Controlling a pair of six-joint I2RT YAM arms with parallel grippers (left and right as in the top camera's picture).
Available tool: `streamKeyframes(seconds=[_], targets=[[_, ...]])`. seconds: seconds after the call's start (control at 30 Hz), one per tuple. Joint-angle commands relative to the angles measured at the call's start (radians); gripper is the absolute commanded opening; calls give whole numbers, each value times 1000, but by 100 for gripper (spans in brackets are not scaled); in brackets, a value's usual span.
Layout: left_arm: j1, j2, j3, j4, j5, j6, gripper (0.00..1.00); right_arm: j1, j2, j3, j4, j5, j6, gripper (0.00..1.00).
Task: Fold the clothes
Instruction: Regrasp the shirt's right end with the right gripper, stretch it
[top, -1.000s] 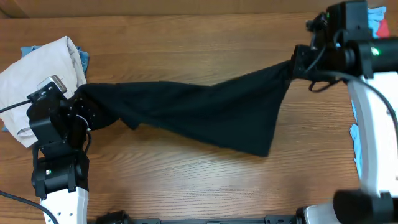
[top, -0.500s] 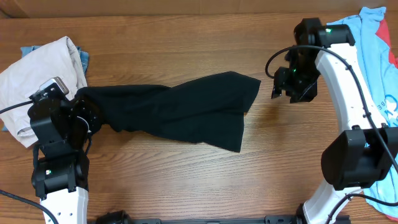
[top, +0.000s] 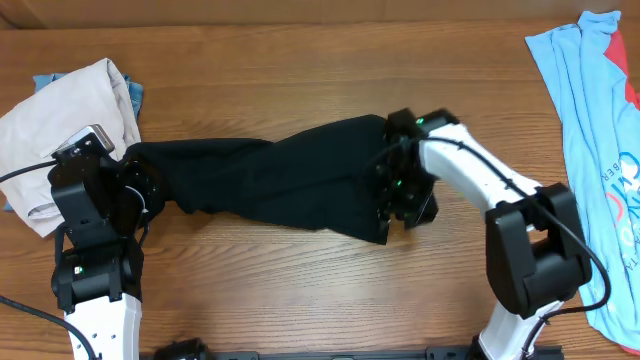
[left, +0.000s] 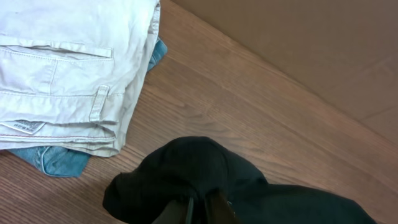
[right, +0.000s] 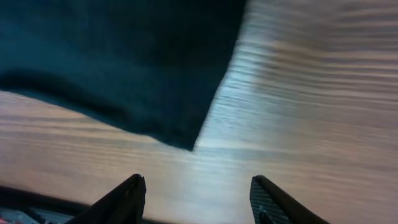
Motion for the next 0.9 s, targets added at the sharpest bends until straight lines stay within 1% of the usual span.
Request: streamKeyframes(seconds=[0.0,0.07,0.23,0.37,0.4,0.5,0.53,0.6,0.7,0.77,0.87], targets=[[0,-2,34,2,-6,27,7,54,-23,-68,49,-11,76,57],[0,-2,34,1,-6,27,7,74,-23,-102,98,12,97,57],[0,-2,34,1,-6,27,7,83,-23,-159,220,38,99,57],[0,-2,34,-2,-6,27,8,83,-23,-196,273,38,99,55],[0,-2,34,-3,-6,27,7,83,-23,-203,280,38,99,51],[0,-2,34,-6,-6,27,7,83,-23,-212,287,38,99,22],[0,-2,34,-6,-6,27,7,83,-23,-212,288,38,99,9],[0,-2,34,-6,-6,27,7,83,-23,-212,287,38,99,4],[0,-2,34,-6,-6,27,7,82,-25,-211,284,38,100,4],[0,-2,34,-7,-6,28,4,75,-39,-203,274,38,103,4],[0,-4,34,-6,15,49,4,43,-85,-141,220,53,102,4]])
